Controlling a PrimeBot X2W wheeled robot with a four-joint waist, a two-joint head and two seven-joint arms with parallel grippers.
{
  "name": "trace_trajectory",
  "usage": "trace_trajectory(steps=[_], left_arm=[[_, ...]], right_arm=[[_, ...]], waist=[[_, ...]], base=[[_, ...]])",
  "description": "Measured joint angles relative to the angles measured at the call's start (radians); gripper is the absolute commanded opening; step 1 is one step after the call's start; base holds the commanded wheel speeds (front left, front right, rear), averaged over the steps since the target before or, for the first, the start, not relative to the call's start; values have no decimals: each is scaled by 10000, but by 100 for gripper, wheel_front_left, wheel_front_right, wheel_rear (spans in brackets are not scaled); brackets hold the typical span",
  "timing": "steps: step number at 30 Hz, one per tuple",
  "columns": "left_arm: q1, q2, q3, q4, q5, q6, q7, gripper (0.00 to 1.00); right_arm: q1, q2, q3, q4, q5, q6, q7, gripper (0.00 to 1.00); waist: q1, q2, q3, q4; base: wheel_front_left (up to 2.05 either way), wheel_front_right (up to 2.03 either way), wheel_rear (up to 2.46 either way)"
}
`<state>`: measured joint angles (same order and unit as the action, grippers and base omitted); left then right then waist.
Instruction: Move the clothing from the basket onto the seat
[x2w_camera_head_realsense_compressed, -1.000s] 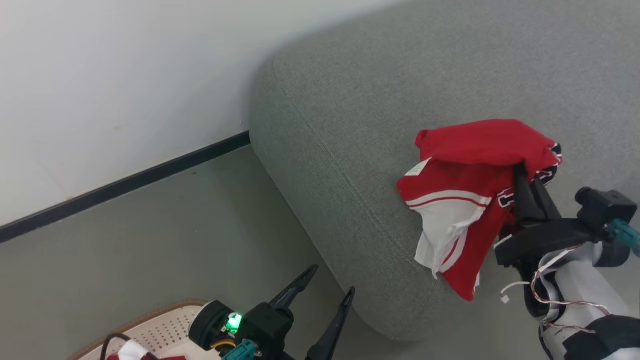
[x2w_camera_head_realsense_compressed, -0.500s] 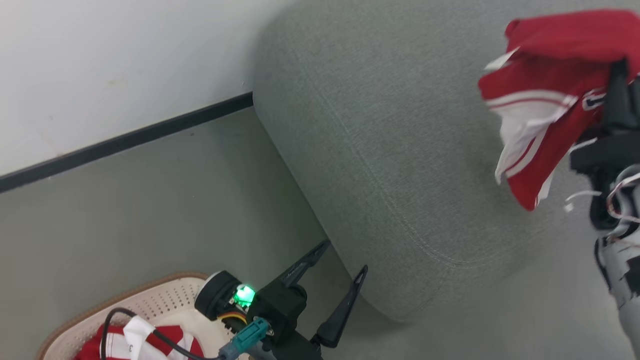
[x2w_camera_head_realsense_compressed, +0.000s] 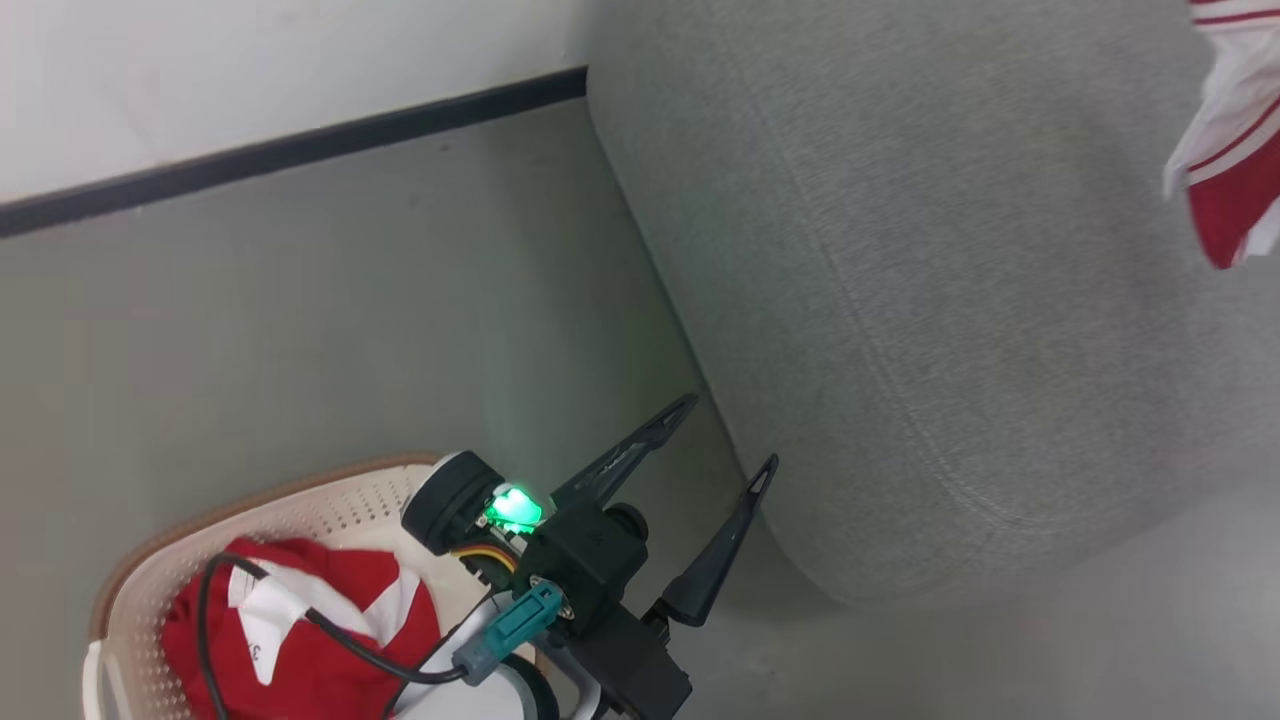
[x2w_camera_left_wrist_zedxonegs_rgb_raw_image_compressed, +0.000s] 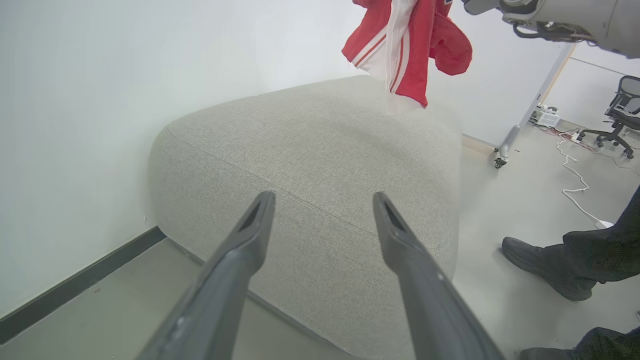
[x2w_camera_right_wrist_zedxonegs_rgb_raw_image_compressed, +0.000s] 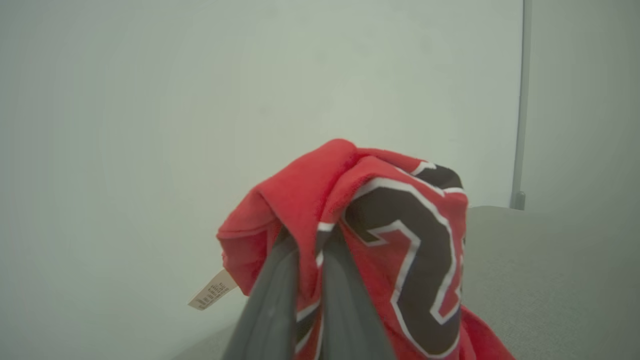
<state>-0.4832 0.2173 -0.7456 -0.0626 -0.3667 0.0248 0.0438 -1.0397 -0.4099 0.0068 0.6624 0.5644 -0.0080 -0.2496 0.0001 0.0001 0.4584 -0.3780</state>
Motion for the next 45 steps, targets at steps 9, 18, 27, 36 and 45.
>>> trace_trajectory(steps=[9,18,27,36,45], left_arm=[[-685,-33,12,-194,169,-169,71,100],[-1047,15,211,10,249,-176,-69,100],[-1082,31,213,430,253,-343,-337,100],[-1079,-100,209,995,244,-353,-750,100],[-748,-347,318,1561,79,-303,-1319,100]], right_arm=[[-605,-27,-46,988,25,215,-71,0],[-616,583,-35,2364,77,405,-71,0],[-601,815,-109,3154,71,523,-71,48],[-272,909,-307,3394,-75,533,-71,100],[1094,989,-594,3300,-257,533,-71,100]], waist=[[0,0,931,632],[1,0,1731,1215],[-1,-1,1729,1323],[-2,-1,1147,1347],[-2,-2,267,1522]], base=[[0,0,0],[0,0,0],[0,0,0],[0,0,0],[0,0,0]])
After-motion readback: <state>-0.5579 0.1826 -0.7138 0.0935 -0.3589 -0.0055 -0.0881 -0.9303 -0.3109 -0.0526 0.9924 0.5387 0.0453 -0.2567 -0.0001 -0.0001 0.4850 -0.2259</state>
